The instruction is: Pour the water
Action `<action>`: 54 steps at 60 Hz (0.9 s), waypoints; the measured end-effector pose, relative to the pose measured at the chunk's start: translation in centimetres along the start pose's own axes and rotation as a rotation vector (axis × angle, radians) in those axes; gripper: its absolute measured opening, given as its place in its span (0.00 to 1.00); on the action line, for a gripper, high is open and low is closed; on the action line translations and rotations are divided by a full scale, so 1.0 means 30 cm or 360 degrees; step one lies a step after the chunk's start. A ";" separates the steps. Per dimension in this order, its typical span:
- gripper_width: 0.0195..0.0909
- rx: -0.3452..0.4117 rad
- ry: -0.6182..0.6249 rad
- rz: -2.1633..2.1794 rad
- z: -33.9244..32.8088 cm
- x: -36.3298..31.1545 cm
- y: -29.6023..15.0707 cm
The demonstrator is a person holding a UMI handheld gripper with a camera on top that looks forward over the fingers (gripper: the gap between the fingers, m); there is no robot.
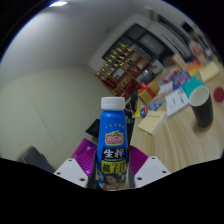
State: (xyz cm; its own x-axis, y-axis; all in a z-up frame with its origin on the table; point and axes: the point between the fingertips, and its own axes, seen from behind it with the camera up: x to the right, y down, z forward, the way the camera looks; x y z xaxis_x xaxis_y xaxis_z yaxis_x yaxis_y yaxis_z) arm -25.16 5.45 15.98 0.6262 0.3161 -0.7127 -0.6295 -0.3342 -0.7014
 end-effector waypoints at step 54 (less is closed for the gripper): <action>0.38 0.0164 -0.0452 0.1971 -0.148 0.181 -0.305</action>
State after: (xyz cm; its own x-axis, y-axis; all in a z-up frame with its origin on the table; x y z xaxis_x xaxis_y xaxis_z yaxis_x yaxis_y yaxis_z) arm -13.96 6.29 18.56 -0.5153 0.0260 -0.8566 -0.7605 -0.4747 0.4430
